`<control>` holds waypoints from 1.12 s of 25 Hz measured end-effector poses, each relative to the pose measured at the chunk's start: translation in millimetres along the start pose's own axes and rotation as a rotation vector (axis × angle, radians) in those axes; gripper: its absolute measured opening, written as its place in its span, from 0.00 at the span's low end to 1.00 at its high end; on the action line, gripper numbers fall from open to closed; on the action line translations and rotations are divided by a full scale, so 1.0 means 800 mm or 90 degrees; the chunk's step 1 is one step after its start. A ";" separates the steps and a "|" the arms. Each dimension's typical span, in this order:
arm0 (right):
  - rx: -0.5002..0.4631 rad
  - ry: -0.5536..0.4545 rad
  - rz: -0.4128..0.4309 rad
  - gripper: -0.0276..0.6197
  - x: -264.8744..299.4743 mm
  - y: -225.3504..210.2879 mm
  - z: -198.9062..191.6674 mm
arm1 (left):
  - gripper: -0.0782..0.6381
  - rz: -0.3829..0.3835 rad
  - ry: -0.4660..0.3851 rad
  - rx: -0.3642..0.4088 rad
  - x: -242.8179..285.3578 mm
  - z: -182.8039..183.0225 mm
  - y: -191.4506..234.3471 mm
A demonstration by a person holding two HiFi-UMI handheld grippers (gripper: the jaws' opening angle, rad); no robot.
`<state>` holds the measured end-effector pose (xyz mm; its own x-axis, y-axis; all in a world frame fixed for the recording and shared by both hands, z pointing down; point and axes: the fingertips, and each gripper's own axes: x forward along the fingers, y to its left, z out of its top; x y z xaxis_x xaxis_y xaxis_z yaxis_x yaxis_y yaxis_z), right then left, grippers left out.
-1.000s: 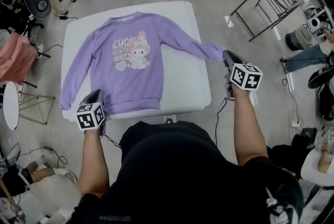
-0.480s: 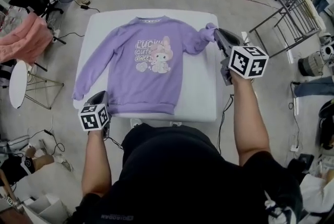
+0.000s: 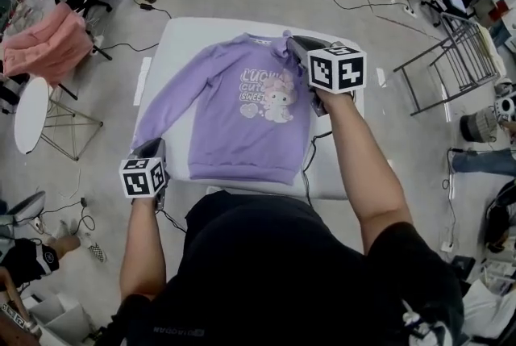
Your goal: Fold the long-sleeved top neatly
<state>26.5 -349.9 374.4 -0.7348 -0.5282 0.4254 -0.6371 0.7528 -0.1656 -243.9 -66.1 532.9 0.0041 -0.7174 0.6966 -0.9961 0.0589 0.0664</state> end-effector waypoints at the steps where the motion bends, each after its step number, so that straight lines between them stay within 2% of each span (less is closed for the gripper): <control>1: -0.001 0.016 -0.003 0.08 0.018 0.008 -0.006 | 0.12 -0.002 0.004 -0.001 0.000 -0.003 0.009; 9: 0.049 0.128 -0.064 0.08 0.165 0.047 -0.084 | 0.12 -0.025 0.018 0.011 0.004 -0.001 0.073; 16: 0.087 0.216 -0.094 0.08 0.246 0.061 -0.166 | 0.12 -0.021 0.027 0.006 0.001 -0.014 0.118; 25: 0.074 0.253 -0.094 0.09 0.281 0.074 -0.185 | 0.12 -0.005 0.027 0.007 0.000 -0.021 0.165; 28: 0.082 0.246 -0.069 0.15 0.284 0.083 -0.181 | 0.12 -0.011 0.027 0.007 0.003 -0.020 0.171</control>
<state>-149.0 -363.4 588.6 -0.5369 -0.3969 0.7444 -0.7475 0.6328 -0.2018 -378.9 -48.6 555.0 0.0242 -0.6880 0.7253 -0.9967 0.0398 0.0710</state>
